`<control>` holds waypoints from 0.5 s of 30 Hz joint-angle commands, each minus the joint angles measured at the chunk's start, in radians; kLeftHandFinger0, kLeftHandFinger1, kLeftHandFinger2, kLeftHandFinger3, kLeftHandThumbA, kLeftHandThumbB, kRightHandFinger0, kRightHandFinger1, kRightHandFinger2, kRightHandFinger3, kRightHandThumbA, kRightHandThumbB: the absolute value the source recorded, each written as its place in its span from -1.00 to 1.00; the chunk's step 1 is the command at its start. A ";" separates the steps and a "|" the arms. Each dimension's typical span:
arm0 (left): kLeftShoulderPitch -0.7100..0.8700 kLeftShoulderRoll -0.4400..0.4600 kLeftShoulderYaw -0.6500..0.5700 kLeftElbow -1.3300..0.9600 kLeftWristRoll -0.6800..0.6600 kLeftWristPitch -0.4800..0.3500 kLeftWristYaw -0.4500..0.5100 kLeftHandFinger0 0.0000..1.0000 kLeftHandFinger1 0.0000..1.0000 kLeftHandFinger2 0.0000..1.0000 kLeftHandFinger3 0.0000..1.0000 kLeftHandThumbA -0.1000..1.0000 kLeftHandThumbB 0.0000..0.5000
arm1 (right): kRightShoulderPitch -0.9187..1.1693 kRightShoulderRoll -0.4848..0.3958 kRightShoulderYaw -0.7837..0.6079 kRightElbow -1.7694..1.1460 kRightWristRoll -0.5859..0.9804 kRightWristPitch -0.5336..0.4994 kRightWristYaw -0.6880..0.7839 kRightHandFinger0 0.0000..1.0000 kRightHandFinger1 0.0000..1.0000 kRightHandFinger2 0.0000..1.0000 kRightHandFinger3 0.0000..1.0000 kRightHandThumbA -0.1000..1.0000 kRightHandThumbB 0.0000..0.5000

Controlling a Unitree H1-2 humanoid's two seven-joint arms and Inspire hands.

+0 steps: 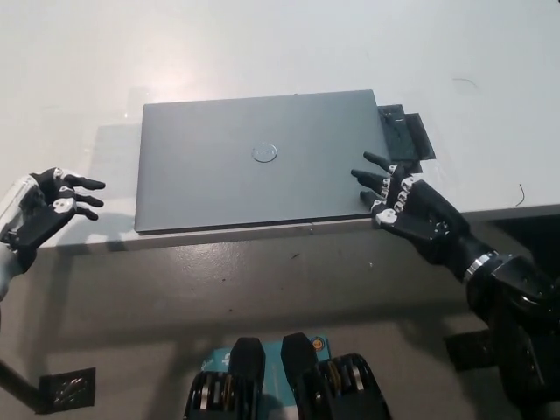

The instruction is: The robot uses its right hand to push down on the lid of a laptop kept in the middle of the desk to close it

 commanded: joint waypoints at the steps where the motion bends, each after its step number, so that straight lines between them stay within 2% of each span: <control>1: -0.035 0.041 0.015 -0.025 -0.003 -0.031 -0.008 -0.01 0.03 0.18 0.07 -1.00 -0.34 | -0.002 0.011 0.000 0.005 0.012 0.000 -0.003 1.00 1.00 0.85 1.00 -0.29 -0.04; 3: -0.032 0.039 0.015 -0.039 -0.002 -0.018 -0.002 0.01 0.04 0.17 0.08 -1.00 -0.38 | -0.001 0.011 0.002 0.014 0.010 -0.010 0.000 1.00 1.00 0.86 1.00 -0.27 0.00; 7: -0.037 0.042 0.014 -0.001 -0.007 -0.087 -0.027 -0.03 0.00 0.13 0.09 -1.00 -0.44 | -0.012 0.010 0.003 0.005 0.009 0.017 -0.008 1.00 1.00 0.89 1.00 -0.32 0.01; 9: -0.034 0.037 0.013 -0.002 -0.008 -0.082 -0.024 -0.02 0.01 0.16 0.09 -1.00 -0.46 | -0.009 0.008 0.004 0.002 0.005 0.020 -0.012 1.00 1.00 0.89 1.00 -0.32 -0.02; 11: -0.032 0.035 0.018 -0.005 -0.027 -0.070 -0.032 0.02 0.05 0.21 0.10 -1.00 -0.53 | -0.017 0.005 0.004 0.000 0.007 0.031 -0.012 1.00 1.00 0.86 1.00 -0.34 -0.14; 15: -0.021 0.034 0.021 -0.035 -0.021 -0.032 -0.015 0.09 0.11 0.28 0.12 -1.00 -0.55 | -0.028 -0.006 -0.008 -0.021 0.034 0.029 0.010 1.00 1.00 0.82 1.00 -0.33 -0.13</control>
